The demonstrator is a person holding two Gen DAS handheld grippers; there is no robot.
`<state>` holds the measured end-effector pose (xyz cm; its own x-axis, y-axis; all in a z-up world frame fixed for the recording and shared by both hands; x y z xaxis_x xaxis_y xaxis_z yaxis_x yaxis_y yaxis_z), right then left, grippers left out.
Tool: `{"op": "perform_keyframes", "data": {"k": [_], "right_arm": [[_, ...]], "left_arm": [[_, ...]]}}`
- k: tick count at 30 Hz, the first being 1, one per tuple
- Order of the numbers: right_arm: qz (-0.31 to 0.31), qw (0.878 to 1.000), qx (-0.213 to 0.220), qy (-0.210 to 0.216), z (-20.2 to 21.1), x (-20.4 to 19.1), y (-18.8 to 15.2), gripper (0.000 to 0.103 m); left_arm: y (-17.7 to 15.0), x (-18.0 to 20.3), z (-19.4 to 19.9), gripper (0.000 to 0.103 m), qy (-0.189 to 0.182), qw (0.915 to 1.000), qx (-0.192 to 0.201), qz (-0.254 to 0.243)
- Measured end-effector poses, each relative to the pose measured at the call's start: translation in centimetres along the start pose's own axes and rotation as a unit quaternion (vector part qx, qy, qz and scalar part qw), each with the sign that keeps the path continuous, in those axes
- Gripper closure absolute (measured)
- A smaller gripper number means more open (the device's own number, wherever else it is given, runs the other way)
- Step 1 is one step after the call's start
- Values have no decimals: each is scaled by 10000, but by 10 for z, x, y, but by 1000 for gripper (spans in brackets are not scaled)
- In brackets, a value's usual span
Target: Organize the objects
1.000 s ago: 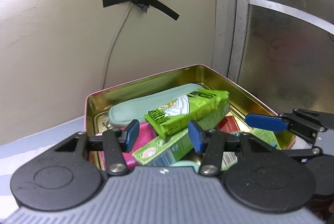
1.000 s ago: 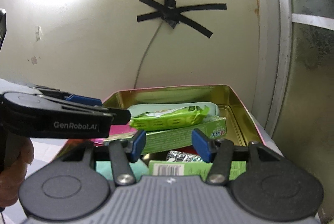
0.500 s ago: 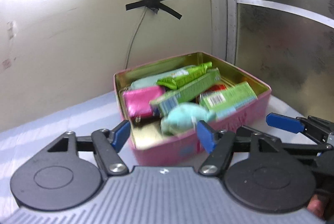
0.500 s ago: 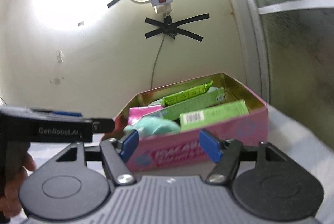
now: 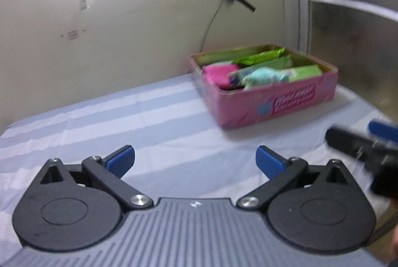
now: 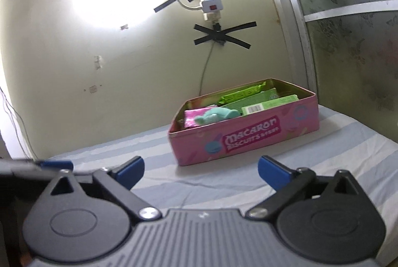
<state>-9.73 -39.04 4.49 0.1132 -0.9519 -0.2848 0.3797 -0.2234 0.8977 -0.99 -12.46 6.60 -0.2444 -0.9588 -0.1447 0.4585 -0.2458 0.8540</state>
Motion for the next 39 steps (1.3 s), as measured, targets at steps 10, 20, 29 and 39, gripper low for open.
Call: {"op": "perform_keyframes", "data": {"k": [10, 20, 29, 39], "right_arm": [[15, 9997, 234, -100, 9, -16, -2, 0], [-86, 9988, 403, -249, 8, -9, -5, 0], [-281, 9982, 439, -300, 7, 4, -7, 0], [-371, 9977, 455, -329, 6, 11, -9, 0]], "left_arm": [[-33, -9, 6, 0, 124, 9997, -197, 86], [-41, 7, 4, 0, 177, 9990, -393, -147], [-46, 16, -2, 0, 200, 9969, -739, -200], [-47, 23, -7, 0, 99, 9958, -876, -267]]}}
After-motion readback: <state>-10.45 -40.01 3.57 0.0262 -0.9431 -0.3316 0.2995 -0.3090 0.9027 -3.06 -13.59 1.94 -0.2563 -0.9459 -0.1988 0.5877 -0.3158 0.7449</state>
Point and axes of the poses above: each gripper's, at about its wrist camera, not at the fingertips, and z roughly against the way its jaws point, x to its right, y to its top, the point moved 2 cm from there along -z, roughly the way its jaws point
